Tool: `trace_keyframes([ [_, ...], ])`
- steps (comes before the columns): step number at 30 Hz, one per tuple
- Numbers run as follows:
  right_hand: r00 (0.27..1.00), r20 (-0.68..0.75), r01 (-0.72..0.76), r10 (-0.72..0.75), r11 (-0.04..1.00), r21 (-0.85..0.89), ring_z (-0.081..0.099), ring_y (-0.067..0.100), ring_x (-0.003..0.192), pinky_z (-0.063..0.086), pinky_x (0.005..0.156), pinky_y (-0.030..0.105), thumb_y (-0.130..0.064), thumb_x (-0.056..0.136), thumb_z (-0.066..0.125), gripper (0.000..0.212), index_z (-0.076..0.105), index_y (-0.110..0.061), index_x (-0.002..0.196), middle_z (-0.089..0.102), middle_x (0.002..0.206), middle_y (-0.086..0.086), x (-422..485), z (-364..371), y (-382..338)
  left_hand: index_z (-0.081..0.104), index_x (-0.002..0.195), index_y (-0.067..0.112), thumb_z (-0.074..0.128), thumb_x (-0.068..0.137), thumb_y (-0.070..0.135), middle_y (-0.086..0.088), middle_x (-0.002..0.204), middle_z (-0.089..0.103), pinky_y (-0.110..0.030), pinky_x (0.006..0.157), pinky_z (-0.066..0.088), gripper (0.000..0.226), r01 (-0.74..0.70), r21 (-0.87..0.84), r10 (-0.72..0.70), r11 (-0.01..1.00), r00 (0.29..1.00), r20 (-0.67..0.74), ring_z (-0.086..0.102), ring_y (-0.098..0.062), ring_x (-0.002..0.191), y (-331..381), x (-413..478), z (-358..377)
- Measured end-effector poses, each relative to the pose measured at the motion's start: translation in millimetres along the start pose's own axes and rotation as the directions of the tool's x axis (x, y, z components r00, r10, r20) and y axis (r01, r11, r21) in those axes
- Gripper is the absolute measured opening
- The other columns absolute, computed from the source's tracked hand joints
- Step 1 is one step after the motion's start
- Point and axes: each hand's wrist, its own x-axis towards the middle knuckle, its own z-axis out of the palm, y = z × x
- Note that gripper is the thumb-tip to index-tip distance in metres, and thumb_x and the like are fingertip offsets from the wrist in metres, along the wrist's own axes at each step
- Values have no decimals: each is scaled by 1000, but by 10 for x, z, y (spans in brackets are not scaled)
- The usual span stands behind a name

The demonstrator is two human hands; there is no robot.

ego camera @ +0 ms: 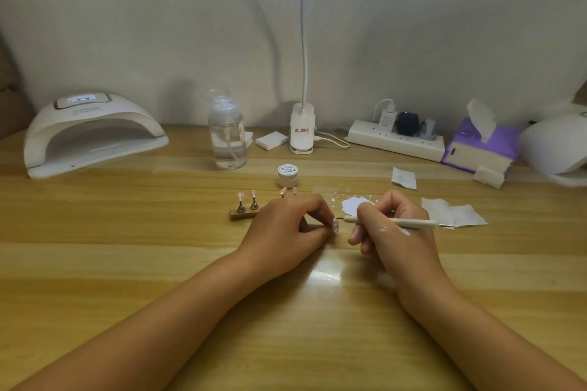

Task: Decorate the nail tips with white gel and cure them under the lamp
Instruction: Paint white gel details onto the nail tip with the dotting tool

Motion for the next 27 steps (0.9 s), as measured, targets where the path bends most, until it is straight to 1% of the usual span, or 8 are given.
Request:
trace_keyframes([
  [5,1000,0,7,-7,1000,-20,50,10,41,40,41,17,-7,83,61,21,47,-11,69,67,54,12,9,6,14,60,75,45,73,81,18,38,75,61,-11,57,35,31,-10,1,10,1000,1000,0,57,-2,59,-3,-2,-2],
  [8,1000,-9,6,-6,1000,6,50,9,40,40,41,17,-7,84,61,21,47,-11,69,66,53,12,10,2,10,62,77,42,73,81,18,37,77,62,-11,57,36,26,-7,-4,7,1000,1000,0,58,-3,60,-9,-10,-2],
  [11,1000,-3,1,-1,1000,11,49,10,41,40,41,17,-7,84,61,20,47,-11,70,65,53,12,3,-1,3,62,77,42,73,81,17,38,76,61,-11,57,35,27,-5,-4,5,1000,1000,1,57,-4,59,-5,-13,1],
  [14,1000,-12,7,-7,1000,17,48,11,40,39,41,18,-6,84,60,22,46,-11,69,63,51,11,1,-3,-3,62,77,43,73,82,18,34,80,65,-11,58,36,27,2,-12,-2,1000,1000,2,57,-4,60,-8,-6,-1],
  [18,1000,-12,10,-11,1000,-7,46,11,39,39,41,18,-6,82,61,23,45,-11,66,61,48,10,4,-7,-4,64,80,40,72,82,18,25,88,70,-17,61,41,24,4,-28,-4,1000,1000,2,58,-6,60,-15,-3,4],
  [27,1000,-9,13,-13,999,-37,45,11,39,38,41,18,-7,80,60,24,43,-12,64,62,48,11,10,3,12,66,80,37,72,82,18,26,84,69,-16,59,36,20,14,-28,-14,1000,1000,7,55,-4,58,-22,-7,8],
])
